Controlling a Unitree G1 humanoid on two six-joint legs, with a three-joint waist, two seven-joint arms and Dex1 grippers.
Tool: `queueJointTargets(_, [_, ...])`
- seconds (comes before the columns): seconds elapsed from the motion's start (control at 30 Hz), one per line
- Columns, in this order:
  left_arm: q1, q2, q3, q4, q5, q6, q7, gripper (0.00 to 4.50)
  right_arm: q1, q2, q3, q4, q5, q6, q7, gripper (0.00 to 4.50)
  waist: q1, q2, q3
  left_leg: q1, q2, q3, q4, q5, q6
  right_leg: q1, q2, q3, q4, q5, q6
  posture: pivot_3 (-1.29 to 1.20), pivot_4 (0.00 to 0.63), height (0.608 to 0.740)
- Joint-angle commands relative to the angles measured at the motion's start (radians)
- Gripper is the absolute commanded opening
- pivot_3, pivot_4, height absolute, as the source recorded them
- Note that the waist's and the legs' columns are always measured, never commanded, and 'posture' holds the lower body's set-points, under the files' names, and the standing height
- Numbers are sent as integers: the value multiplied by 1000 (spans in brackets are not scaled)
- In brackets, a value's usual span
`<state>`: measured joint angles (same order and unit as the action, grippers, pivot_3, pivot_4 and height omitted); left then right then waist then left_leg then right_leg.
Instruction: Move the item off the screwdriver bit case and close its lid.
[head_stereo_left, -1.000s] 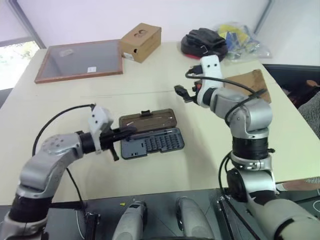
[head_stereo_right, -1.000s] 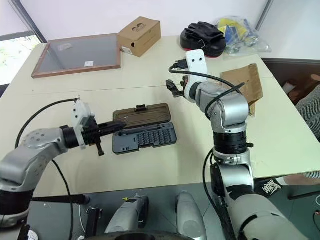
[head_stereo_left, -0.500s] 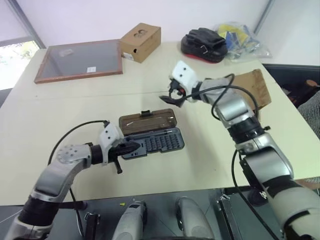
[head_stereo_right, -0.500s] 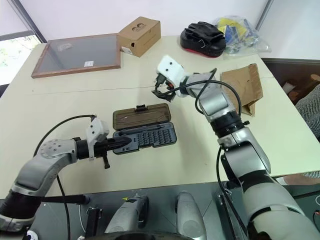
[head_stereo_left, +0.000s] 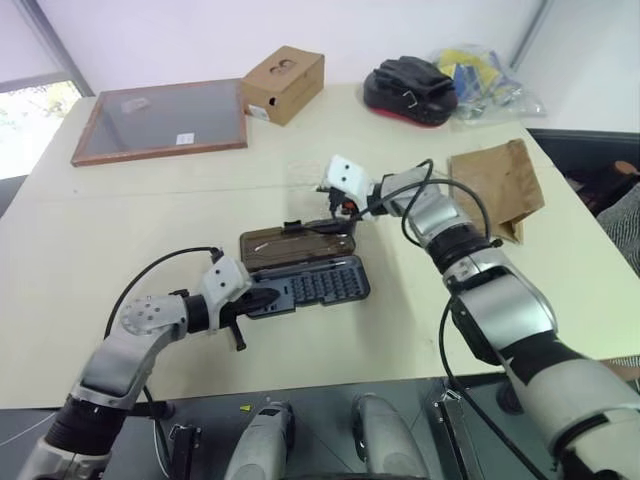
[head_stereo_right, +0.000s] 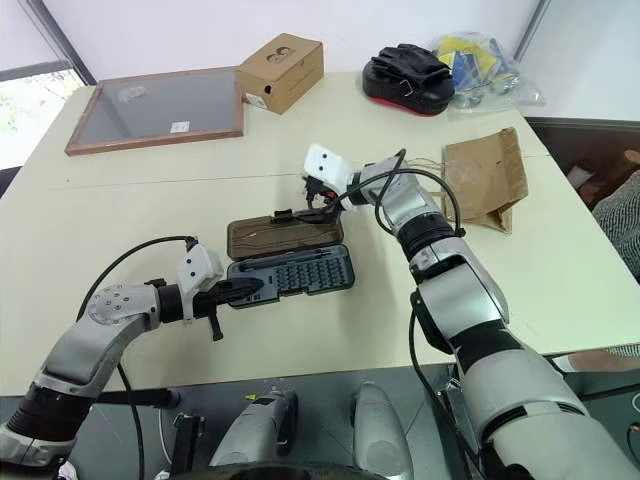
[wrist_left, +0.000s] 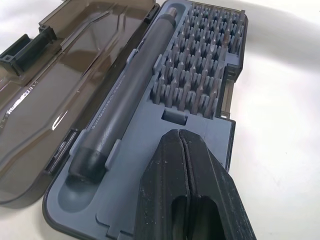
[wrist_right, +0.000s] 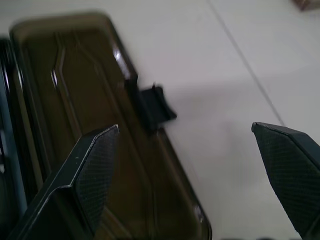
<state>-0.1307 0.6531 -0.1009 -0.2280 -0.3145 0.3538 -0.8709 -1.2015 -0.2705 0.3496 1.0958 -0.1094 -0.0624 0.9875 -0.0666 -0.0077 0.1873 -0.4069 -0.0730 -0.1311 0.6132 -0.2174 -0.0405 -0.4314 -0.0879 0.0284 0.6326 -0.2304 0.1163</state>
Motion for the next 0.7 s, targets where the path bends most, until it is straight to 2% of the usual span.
queueJointTargets(0.03, [11,-2,3,12,18,-3,7,0,-52,9,-15,64,-29,-45,8,4440,-1,0,0,0,0,0,0,0,0,0,0,0,0,0,0,0,150,740])
queueJointTargets(0.3, [17,-10,9,5,23,-6,21,0,-68,33,-68,166,-38,-30,-3,4440,-1,0,0,0,0,0,0,0,0,0,0,0,0,0,0,0,150,740])
queueJointTargets(0.7, [52,-13,30,-69,11,33,72,0,-100,104,-193,217,-15,95,-45,4440,-2,0,0,0,0,-2,0,0,0,0,0,0,1,0,0,0,150,740])
